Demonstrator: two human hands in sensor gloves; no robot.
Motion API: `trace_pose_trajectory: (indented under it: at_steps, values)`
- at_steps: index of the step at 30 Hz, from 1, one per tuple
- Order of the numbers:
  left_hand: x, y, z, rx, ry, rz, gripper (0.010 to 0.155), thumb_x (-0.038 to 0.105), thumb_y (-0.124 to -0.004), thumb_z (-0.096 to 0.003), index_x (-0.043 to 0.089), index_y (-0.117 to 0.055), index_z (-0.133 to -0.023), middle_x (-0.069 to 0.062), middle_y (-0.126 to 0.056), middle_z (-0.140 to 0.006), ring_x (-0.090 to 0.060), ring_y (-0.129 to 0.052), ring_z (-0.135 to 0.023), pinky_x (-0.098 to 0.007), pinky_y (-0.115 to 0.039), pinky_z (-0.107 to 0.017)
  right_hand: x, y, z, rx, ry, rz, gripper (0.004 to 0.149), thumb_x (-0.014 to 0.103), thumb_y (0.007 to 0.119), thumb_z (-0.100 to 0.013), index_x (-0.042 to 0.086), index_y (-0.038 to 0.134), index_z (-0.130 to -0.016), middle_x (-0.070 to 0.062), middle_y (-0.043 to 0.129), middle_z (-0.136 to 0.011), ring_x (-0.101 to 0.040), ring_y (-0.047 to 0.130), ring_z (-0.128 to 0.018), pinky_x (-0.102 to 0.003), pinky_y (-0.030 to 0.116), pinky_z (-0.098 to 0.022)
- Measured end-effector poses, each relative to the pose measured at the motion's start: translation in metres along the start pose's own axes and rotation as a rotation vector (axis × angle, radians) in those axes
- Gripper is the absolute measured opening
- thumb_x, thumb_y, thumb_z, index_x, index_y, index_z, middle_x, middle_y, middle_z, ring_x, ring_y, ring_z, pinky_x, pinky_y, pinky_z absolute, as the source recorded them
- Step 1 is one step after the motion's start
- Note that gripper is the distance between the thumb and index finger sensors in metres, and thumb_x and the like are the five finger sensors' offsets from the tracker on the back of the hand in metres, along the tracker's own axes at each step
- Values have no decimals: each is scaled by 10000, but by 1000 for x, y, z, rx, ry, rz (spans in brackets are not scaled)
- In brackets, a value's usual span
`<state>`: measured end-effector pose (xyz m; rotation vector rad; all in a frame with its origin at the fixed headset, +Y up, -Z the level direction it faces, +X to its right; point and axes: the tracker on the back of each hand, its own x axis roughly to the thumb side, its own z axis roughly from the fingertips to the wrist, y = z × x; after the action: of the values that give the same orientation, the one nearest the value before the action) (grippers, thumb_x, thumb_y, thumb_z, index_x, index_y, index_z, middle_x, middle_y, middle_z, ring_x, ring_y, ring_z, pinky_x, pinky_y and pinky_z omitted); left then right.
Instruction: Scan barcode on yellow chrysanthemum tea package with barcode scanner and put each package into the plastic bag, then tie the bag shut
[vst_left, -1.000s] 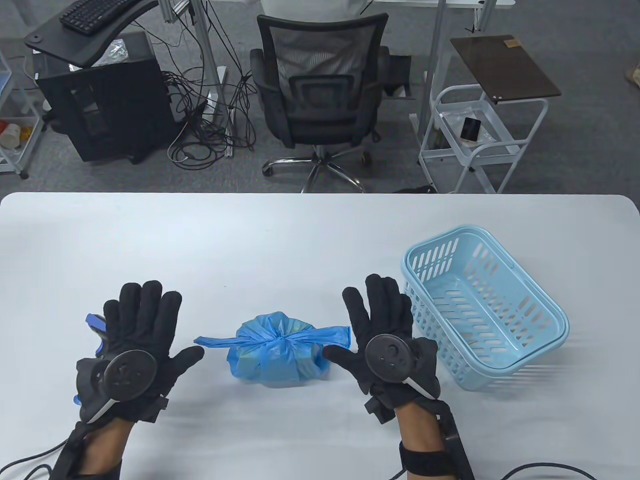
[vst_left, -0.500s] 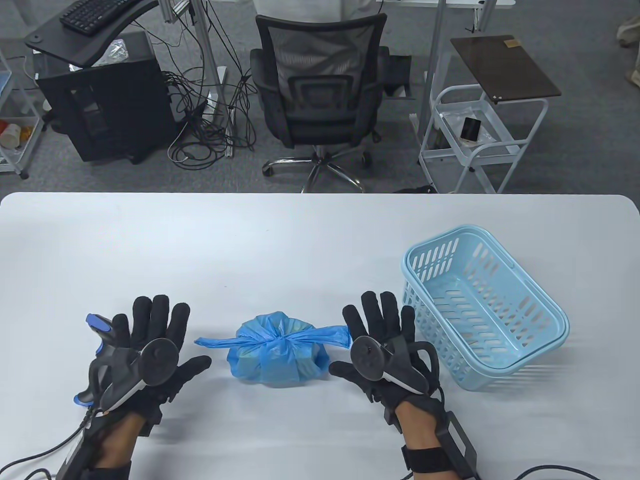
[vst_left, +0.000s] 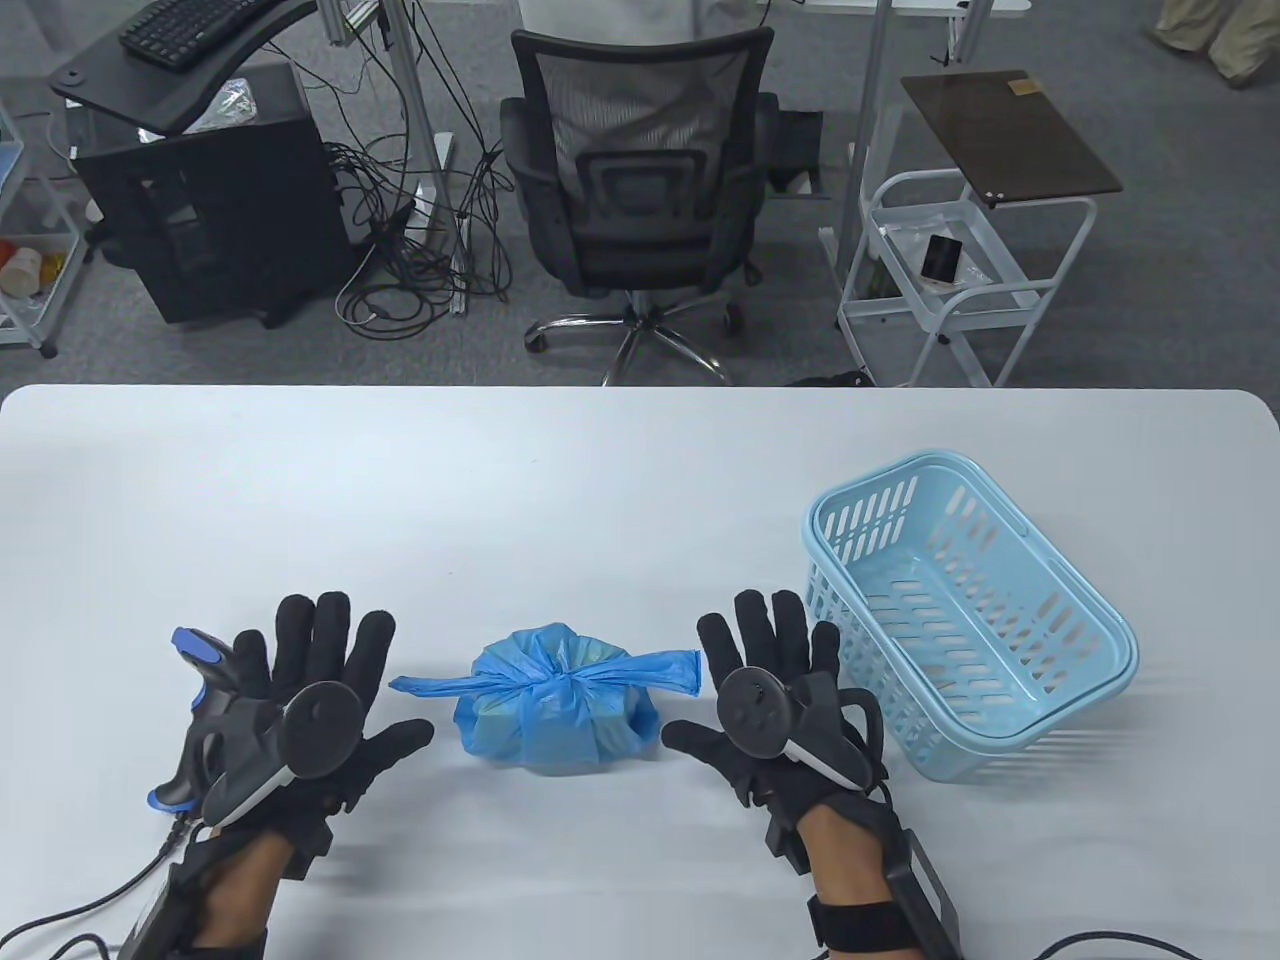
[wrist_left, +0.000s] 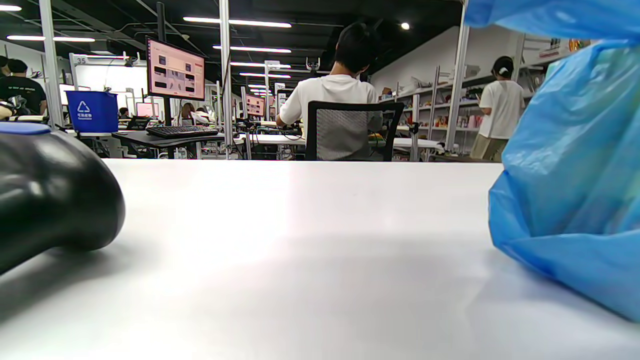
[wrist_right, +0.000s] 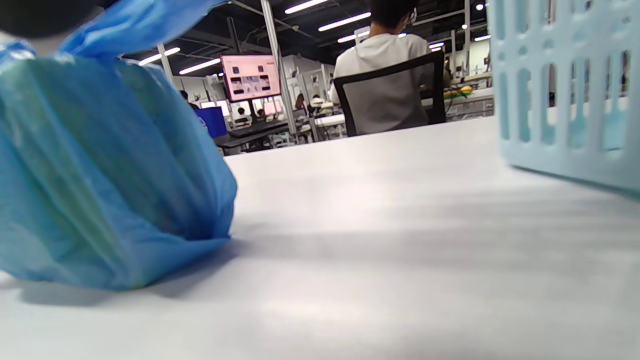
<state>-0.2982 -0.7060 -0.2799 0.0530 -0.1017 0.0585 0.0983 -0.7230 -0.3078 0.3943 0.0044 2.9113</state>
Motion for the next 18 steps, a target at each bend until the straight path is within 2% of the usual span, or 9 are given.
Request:
trace_pose_trajectory:
  at_steps: [18]
  values:
    - [2,-1,1,-1,8,19,1009,881,-496,-244,426,-147,-1074,22,-71,-1188,-338,-19,-1098,-678,-171,-753,0,0,2,15,12,-6,969,785,595,-292,292,231,-1043,-115,159,-1141,-476,77,-1023,-734,182,-705]
